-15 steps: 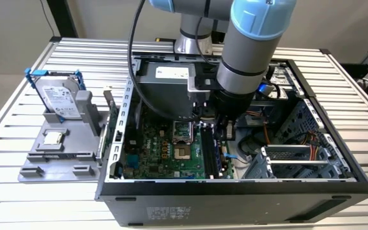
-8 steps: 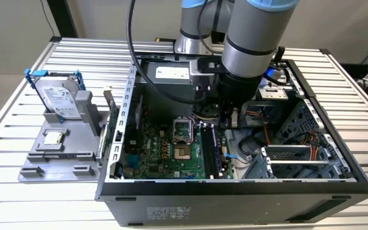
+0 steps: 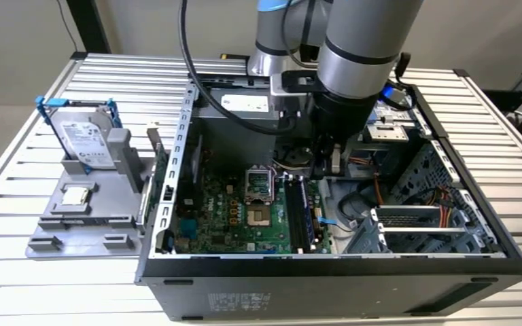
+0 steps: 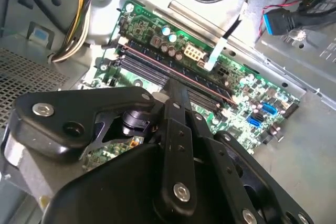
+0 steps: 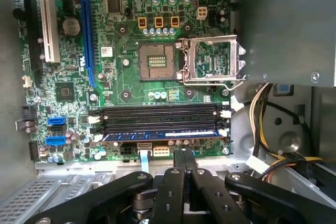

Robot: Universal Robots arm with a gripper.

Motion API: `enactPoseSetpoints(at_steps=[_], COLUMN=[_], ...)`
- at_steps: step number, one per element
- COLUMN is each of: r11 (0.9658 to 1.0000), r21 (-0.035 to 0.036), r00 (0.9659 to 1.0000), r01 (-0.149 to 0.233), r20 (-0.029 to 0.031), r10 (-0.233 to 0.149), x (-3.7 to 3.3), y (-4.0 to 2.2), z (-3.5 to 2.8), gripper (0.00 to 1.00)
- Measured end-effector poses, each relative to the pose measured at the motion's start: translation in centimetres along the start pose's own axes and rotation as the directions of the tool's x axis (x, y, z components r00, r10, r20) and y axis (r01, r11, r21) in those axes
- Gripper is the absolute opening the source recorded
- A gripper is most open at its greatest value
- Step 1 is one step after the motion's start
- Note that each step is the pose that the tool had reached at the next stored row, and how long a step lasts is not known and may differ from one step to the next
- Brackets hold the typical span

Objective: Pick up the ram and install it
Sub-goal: 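Press down the ram until it locks into place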

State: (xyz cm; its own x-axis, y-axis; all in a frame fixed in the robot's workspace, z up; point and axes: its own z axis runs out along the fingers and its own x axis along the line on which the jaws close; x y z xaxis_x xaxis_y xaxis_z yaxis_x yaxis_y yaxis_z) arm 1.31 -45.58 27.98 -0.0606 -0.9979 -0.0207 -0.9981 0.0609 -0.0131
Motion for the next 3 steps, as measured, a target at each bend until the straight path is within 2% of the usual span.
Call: enactPoseSetpoints(at_steps=[3], r11=[1.0], r21=[0.0], r00=[1.0], r01=[0.0], r20=[0.0], r10=[0.0], x=[0.0], y=[0.0], z=[-0.05], gripper=[0.0])
